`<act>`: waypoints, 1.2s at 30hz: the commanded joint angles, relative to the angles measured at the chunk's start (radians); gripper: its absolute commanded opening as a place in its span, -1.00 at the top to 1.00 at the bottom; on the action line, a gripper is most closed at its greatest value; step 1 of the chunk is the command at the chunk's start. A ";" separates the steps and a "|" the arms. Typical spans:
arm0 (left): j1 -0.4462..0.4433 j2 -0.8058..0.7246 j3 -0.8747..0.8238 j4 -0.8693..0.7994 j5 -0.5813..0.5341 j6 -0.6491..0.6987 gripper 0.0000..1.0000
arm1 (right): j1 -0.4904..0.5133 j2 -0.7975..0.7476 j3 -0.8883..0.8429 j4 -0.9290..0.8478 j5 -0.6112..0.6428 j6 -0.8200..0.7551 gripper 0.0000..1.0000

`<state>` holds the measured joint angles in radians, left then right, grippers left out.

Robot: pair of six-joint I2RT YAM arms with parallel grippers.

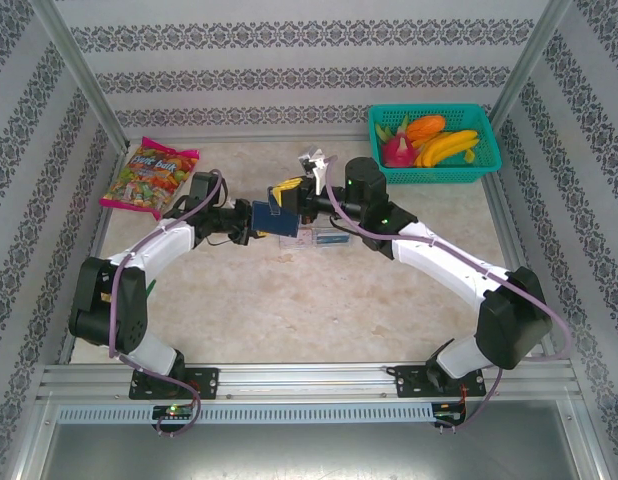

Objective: Put the credit cards into the card holder

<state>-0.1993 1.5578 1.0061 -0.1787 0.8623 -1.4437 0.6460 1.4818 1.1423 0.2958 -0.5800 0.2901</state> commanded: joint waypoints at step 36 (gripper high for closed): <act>-0.348 -0.374 -0.239 0.069 -1.587 0.566 1.00 | 0.119 0.177 0.006 -0.108 0.108 1.033 -0.24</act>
<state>-0.5289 1.1809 0.7624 -0.1799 -0.6353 -0.9314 0.7612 1.6260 1.0973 0.1829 -0.4828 1.1950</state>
